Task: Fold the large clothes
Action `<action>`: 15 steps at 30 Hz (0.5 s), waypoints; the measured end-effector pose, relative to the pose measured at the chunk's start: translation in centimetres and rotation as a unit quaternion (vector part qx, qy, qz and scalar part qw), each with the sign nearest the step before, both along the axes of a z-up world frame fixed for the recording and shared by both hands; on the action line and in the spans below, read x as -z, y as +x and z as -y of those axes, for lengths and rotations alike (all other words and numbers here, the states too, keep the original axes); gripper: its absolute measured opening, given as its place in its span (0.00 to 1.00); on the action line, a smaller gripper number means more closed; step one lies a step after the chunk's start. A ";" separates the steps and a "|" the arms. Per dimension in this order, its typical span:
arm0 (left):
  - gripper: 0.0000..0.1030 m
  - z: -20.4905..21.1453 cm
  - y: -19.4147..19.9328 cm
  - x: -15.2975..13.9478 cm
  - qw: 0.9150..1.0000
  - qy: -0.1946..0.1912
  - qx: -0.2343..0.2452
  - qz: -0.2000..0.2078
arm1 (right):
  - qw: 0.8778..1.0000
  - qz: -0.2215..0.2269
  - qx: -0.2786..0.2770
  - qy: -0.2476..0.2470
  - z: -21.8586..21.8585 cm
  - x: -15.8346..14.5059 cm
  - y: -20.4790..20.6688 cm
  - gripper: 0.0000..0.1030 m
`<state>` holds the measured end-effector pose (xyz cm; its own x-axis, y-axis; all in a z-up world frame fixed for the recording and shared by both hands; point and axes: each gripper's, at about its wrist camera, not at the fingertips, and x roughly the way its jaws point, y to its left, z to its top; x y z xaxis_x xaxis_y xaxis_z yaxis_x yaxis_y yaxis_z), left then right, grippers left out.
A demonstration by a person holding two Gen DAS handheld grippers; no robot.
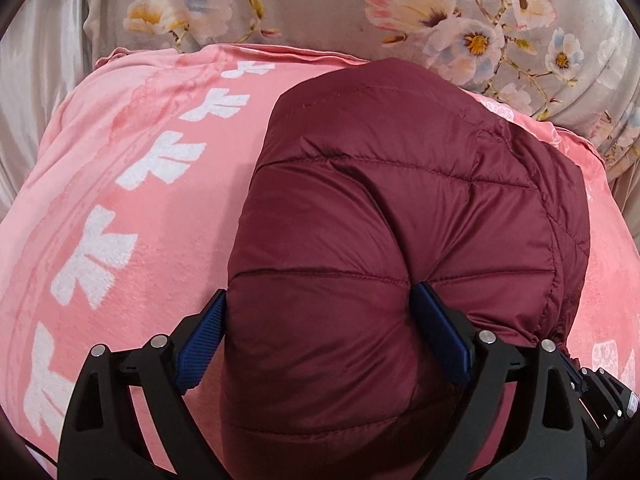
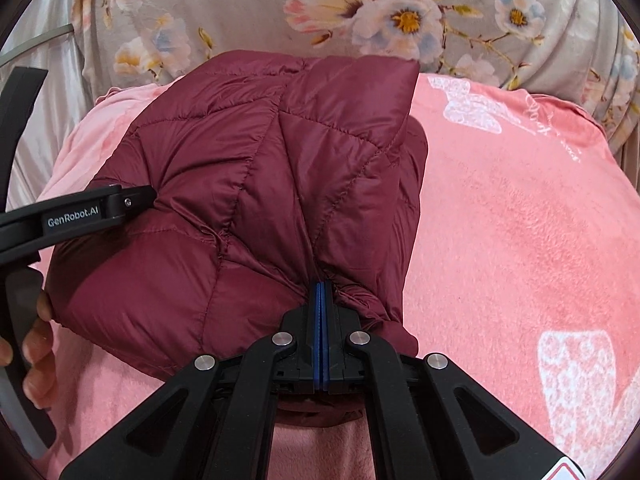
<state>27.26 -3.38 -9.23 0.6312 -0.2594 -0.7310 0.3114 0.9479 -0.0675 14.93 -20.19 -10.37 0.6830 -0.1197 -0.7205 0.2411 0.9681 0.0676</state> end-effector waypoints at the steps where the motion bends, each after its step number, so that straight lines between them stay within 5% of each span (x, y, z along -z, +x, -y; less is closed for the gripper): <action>1: 0.87 0.0 0.0 0.2 1.000 -0.002 -0.001 -0.002 | 1.000 -0.001 -0.001 0.001 0.1 0.0 0.1 0.00; 9: 0.93 0.1 0.2 1.1 1.000 0.002 -0.011 0.003 | 1.000 0.001 -0.001 0.003 0.1 -0.1 0.0 0.00; 15: 0.91 -0.8 -1.5 -0.1 1.000 -0.015 -0.013 0.015 | 0.999 0.050 0.010 -0.006 -0.3 -1.8 -2.5 0.02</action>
<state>25.77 -2.59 -9.14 0.6596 -0.2642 -0.7036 0.2887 0.9534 -0.0874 12.43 -19.91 -8.55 0.7488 -0.1426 -0.6473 0.2539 0.9638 0.0814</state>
